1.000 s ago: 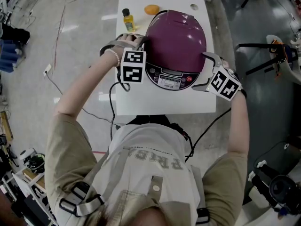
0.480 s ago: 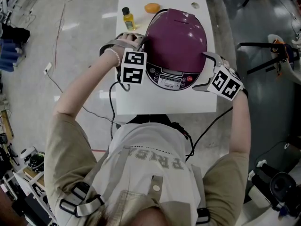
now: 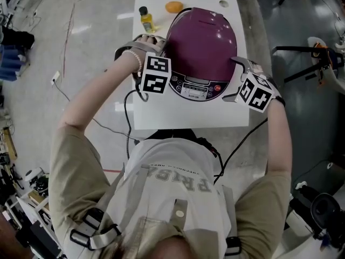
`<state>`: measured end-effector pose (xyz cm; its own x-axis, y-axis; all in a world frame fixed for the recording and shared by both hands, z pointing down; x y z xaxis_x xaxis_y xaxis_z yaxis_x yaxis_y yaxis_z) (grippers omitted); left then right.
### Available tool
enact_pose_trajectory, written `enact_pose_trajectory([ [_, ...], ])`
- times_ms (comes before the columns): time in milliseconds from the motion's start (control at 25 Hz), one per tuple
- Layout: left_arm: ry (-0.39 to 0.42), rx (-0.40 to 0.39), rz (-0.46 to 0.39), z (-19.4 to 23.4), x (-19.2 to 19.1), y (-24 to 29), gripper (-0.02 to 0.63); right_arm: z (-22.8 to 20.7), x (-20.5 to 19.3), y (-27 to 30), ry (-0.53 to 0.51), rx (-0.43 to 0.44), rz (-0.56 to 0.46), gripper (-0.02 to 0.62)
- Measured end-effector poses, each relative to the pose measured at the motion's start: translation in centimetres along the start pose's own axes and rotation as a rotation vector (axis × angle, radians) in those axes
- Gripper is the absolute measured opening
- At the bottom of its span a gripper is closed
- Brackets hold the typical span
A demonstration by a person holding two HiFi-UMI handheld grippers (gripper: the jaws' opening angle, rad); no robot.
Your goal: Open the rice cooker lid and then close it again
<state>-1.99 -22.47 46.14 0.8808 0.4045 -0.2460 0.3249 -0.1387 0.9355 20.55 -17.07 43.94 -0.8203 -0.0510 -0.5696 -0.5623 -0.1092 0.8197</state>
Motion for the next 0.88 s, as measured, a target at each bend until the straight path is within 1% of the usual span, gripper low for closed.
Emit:
enact_pose_trajectory([
  [280, -0.013, -0.007, -0.026, 0.0, -0.1, 0.0, 0.6, 0.1, -0.2, 0.2, 0.002, -0.01, -0.008, 0.581],
  [400, -0.031, -0.014, -0.055, -0.1, -0.1, -0.1, 0.6, 0.3, -0.2, 0.4, 0.0, -0.018, -0.009, 0.58],
  [520, -0.05, -0.003, -0.097, 0.1, 0.3, -0.9, 0.6, 0.3, 0.2, -0.1, 0.03, -0.044, -0.039, 0.58],
  [600, -0.062, 0.029, -0.119, 0.4, 0.4, -1.7, 0.6, 0.1, 0.7, -0.7, 0.062, -0.087, -0.095, 0.58],
  [680, -0.115, 0.039, -0.163, 0.2, 0.4, -2.4, 0.6, 0.3, 1.2, -1.3, 0.098, -0.143, -0.187, 0.58],
  [800, -0.219, 0.038, -0.279, -0.6, 0.7, -3.9, 0.6, 1.0, 2.2, -2.5, 0.145, -0.248, -0.341, 0.58],
  [880, -0.265, 0.081, -0.368, -0.9, 0.8, -5.3, 0.6, 1.4, 2.8, -3.6, 0.17, -0.35, -0.455, 0.58],
])
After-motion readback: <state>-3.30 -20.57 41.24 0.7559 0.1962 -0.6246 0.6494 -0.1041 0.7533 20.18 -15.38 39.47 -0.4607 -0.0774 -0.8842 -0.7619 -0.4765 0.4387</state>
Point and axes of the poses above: the fingertips, and each gripper's own axes: y forward along the fingers, z to its left, x out of its top, the point moved 7 cm from there along -y, backward along the fingers, and after that the axes turned 13 degrees about -z, right-handed, at the moved point
